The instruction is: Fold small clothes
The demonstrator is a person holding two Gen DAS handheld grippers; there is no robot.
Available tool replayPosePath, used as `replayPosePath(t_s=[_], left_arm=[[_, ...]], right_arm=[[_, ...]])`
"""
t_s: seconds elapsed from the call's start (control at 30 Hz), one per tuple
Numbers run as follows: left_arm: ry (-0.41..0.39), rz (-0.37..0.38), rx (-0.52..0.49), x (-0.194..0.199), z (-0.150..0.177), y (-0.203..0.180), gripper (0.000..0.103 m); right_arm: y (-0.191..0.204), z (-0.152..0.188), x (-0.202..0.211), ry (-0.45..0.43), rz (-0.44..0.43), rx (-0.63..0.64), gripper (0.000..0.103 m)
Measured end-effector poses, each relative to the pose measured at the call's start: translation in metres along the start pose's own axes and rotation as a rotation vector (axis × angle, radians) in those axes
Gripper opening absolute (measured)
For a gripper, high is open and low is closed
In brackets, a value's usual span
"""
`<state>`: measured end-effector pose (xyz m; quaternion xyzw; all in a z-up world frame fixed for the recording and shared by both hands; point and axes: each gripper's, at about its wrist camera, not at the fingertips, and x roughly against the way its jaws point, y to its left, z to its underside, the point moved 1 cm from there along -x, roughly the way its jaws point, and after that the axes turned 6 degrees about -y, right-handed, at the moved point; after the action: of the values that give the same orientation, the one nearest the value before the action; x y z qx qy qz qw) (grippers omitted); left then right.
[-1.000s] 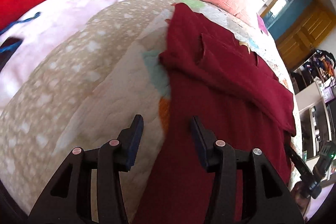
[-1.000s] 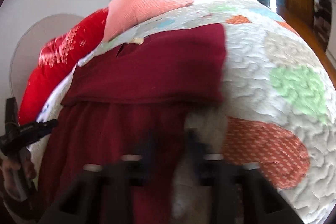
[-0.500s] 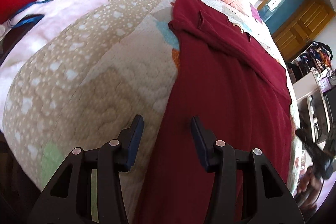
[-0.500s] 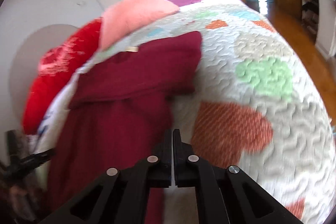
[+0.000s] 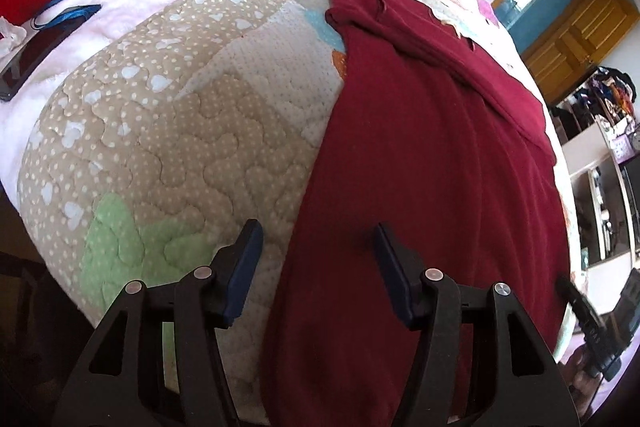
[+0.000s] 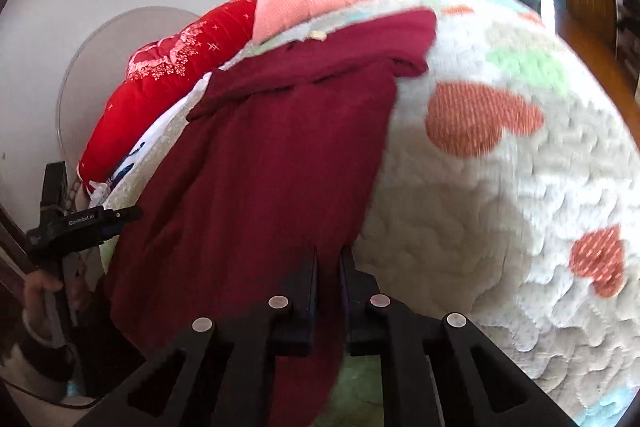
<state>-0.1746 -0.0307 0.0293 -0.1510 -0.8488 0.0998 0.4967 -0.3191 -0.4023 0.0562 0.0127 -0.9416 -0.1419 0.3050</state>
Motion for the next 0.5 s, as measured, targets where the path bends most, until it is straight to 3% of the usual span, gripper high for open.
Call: replayPosePath(t_s=[0.07, 0.17, 0.37, 0.47, 0.5], left_arm=[[0.003, 0.016, 0.016, 0.005, 0.005, 0.006, 0.057], [-0.014, 0.025, 0.023, 0.009, 0.013, 0.011, 0.057], [-0.026, -0.034, -0.069, 0.011, 0.022, 0.000, 0.058], [-0.033, -0.044, -0.073, 0.011, 0.024, -0.001, 0.058], [-0.036, -0.046, -0.068, 0.012, 0.025, -0.001, 0.058]], right_arm=[[0.005, -0.003, 0.017, -0.043, 0.055, 0.063, 0.009], [-0.011, 0.000, 0.030, -0.041, 0.101, 0.018, 0.008], [-0.018, 0.010, 0.020, 0.008, 0.060, -0.067, 0.008], [-0.028, 0.014, 0.032, 0.007, -0.019, -0.162, 0.019], [-0.031, 0.018, 0.036, 0.008, -0.025, -0.170, 0.030]])
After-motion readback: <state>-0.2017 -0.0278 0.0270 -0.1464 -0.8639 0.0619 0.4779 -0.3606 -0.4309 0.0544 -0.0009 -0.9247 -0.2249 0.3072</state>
